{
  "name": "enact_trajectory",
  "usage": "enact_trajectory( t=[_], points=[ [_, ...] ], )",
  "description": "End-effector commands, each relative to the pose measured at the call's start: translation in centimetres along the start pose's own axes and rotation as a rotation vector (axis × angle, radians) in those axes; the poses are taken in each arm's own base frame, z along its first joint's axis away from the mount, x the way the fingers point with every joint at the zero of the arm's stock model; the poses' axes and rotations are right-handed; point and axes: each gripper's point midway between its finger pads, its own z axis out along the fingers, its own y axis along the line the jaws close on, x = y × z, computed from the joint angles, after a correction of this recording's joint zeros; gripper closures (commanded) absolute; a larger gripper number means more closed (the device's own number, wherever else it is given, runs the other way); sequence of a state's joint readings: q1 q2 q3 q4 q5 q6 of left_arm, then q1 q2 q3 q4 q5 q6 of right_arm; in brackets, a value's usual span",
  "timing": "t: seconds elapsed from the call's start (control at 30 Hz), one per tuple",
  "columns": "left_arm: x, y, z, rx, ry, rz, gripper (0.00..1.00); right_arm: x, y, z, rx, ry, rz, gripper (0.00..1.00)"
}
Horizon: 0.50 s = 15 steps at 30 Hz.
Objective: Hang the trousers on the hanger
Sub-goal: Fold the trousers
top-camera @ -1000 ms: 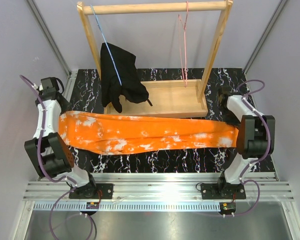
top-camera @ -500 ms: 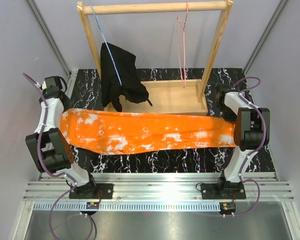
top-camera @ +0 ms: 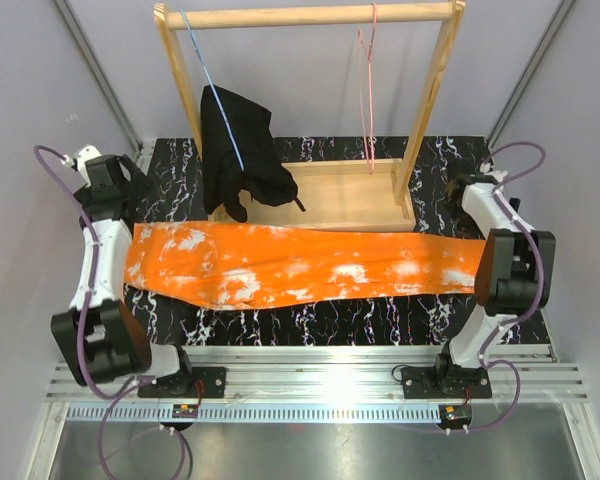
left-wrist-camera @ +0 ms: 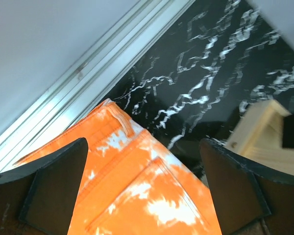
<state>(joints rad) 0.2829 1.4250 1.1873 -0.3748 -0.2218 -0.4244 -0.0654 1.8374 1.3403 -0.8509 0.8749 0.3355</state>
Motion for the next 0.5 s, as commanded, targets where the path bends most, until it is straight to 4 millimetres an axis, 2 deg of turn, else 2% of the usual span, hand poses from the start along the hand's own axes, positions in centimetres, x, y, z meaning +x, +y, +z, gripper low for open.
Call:
enact_trajectory(
  t=[0.0,0.03,0.07,0.1,0.13,0.17,0.2,0.23,0.27,0.3,0.33,0.37,0.4,0.43,0.47],
  points=[
    [-4.7,-3.0,-5.7,0.118,-0.235,0.007,0.01,-3.2,-4.3,-3.8,-0.018,-0.145,0.168,0.00],
    [-3.6,-3.3,-6.3,0.135,-0.232,0.025,0.01,-3.6,-5.4,-5.1,-0.054,-0.176,0.204,0.00],
    [-4.1,-3.8,-8.4,0.160,-0.282,0.036,0.01,-3.2,-5.4,-5.5,-0.089,-0.179,0.202,0.00],
    [-2.8,-5.9,-9.8,0.223,-0.283,0.072,0.01,-3.2,-4.4,-6.2,-0.190,-0.183,0.213,0.00],
    [-1.6,-6.5,-10.5,0.246,-0.278,0.103,0.01,-3.3,-4.8,-7.7,-0.263,-0.213,0.230,0.00],
    [-1.4,-7.2,-12.1,0.284,-0.295,0.111,0.01,-2.5,-4.1,-8.0,-0.321,-0.205,0.225,0.00],
    [0.4,-9.1,-13.5,0.355,-0.273,0.149,0.01,-2.1,-2.4,-9.3,-0.457,-0.197,0.218,0.00],
    [2.0,-9.8,-13.9,0.393,-0.253,0.190,0.01,-2.1,-2.2,-10.8,-0.543,-0.225,0.223,0.01],
    [2.8,-10.5,-15.2,0.444,-0.253,0.205,0.02,-1.0,-0.9,-11.6,-0.627,-0.216,0.196,0.05],
    [4.7,-12.0,-16.6,0.514,-0.235,0.243,0.02,-0.6,1.1,-13.6,-0.774,-0.221,0.177,0.05],
    [6.6,-12.1,-16.7,0.534,-0.211,0.280,0.02,-0.3,1.5,-15.0,-0.847,-0.243,0.179,0.07],
    [7.4,-12.3,-17.4,0.556,-0.213,0.291,0.03,1.4,3.6,-16.8,-0.922,-0.243,0.114,0.09],
    [9.1,-13.3,-18.6,0.614,-0.197,0.323,0.03,2.0,4.6,-18.2,-0.975,-0.255,0.086,0.11],
    [10.9,-13.3,-18.6,0.626,-0.171,0.348,0.04,2.8,5.7,-19.5,-1.008,-0.262,0.055,0.13],
    [11.5,-13.2,-18.9,0.618,-0.172,0.354,0.04,4.0,6.8,-20.3,-1.026,-0.259,0.018,0.14]
  ],
)
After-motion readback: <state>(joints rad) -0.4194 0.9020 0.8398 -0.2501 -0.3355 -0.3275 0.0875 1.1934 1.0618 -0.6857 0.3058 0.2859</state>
